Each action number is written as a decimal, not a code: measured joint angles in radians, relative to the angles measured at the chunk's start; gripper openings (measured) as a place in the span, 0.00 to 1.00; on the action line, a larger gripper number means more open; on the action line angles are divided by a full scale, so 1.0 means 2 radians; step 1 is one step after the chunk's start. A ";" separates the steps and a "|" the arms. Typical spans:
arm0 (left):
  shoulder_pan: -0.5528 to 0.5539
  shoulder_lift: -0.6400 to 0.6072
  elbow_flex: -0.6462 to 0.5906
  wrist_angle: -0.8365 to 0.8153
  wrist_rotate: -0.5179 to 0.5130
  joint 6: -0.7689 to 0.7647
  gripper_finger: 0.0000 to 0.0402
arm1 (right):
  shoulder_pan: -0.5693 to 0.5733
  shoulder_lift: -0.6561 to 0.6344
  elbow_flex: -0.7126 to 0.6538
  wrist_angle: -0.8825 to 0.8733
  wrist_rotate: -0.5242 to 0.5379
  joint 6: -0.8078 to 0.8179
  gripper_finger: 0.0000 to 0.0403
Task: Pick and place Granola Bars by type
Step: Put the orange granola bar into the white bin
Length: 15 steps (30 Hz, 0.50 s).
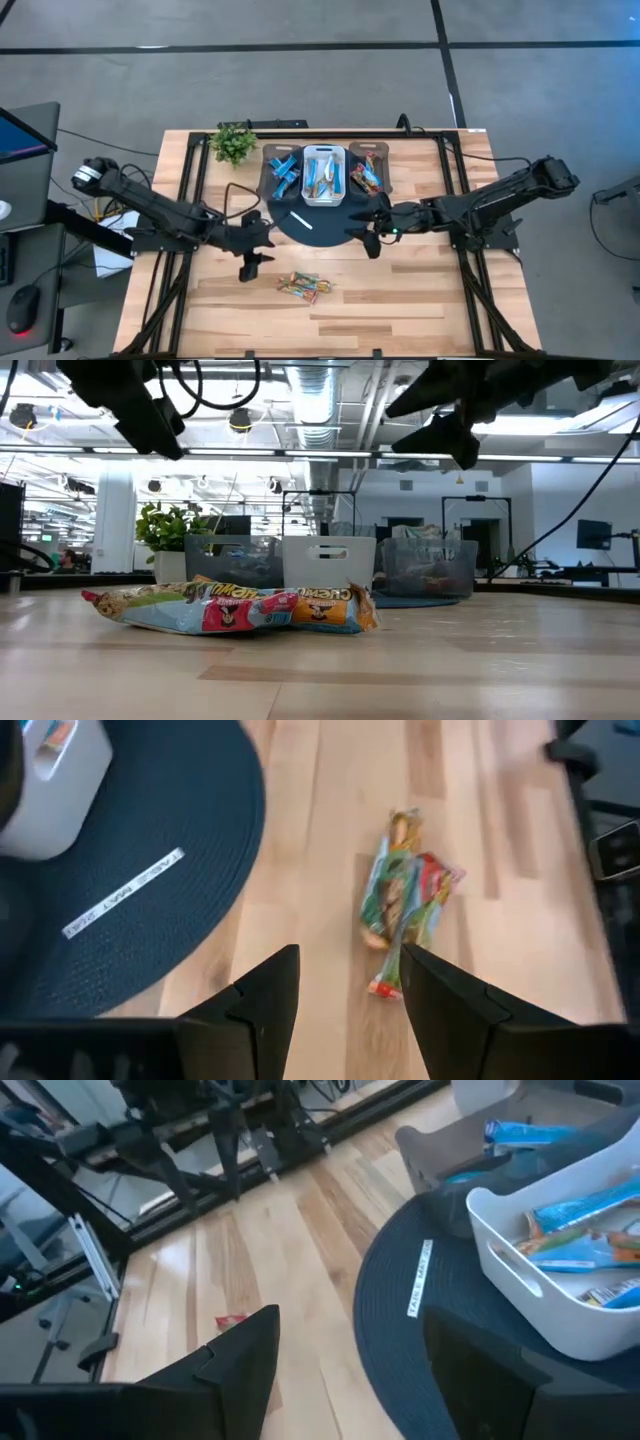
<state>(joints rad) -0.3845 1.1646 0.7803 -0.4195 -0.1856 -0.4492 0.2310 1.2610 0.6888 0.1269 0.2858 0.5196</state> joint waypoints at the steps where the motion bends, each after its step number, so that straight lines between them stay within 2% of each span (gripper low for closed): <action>1: -0.005 0.001 0.000 -0.006 -0.008 -0.005 0.42 | 0.000 0.000 0.000 -0.002 -0.002 -0.001 0.59; 8: -0.008 0.000 0.000 -0.017 -0.052 -0.032 0.42 | 0.005 0.015 0.000 -0.013 -0.108 0.006 0.59; 15: -0.008 0.000 0.000 -0.038 -0.064 -0.049 0.41 | 0.045 0.061 0.000 0.076 -0.115 0.006 0.59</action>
<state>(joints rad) -0.3998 1.1652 0.7799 -0.4959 -0.3132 -0.5465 0.3205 1.3833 0.6888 0.2786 0.0559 0.5312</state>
